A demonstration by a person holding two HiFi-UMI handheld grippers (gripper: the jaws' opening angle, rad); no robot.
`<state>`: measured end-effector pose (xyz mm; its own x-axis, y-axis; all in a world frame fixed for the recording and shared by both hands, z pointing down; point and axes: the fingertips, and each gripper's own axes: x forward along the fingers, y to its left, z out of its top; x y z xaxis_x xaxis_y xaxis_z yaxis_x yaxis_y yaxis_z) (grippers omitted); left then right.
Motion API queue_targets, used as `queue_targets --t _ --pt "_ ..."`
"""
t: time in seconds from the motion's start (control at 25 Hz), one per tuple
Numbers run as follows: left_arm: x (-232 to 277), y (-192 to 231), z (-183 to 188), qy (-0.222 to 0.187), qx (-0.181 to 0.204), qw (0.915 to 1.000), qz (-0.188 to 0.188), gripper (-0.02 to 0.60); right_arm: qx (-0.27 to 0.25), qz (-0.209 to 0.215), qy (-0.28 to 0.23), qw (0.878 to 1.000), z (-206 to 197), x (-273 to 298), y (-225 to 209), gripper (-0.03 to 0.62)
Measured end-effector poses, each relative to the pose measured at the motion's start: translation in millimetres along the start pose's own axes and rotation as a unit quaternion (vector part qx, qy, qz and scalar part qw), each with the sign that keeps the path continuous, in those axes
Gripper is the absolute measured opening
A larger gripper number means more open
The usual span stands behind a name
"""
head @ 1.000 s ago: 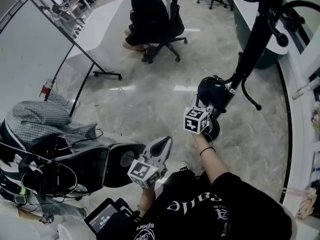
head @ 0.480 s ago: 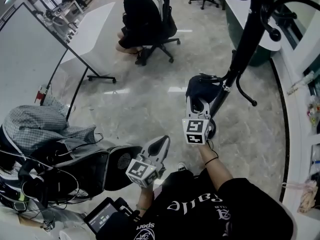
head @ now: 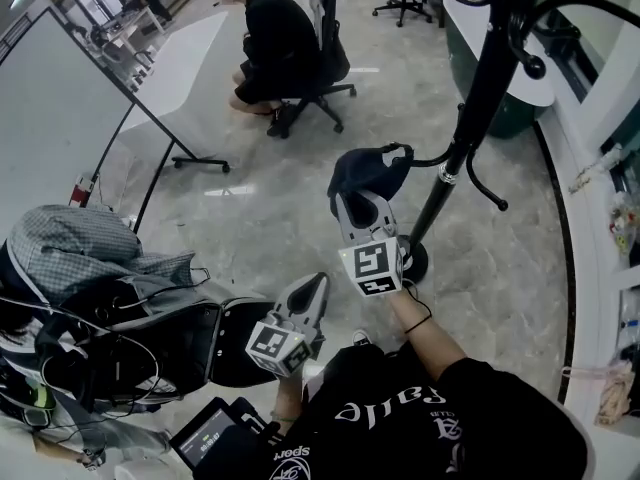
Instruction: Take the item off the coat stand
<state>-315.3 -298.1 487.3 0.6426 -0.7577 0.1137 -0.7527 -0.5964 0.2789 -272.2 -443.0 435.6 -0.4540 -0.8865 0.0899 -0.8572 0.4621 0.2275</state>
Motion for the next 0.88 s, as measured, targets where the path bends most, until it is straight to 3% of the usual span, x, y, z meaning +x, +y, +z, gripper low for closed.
queue_targets --t 0.4,0.88 --pt "-24 6 -3 -0.009 -0.013 0.9992 0.038 0.003 -0.025 0.086 -0.004 0.996 2 -25 43 0.071" --pt "-2 -40 -17 -0.028 -0.023 0.9941 0.103 0.003 -0.012 0.199 0.004 0.980 -41 -90 33 0.069"
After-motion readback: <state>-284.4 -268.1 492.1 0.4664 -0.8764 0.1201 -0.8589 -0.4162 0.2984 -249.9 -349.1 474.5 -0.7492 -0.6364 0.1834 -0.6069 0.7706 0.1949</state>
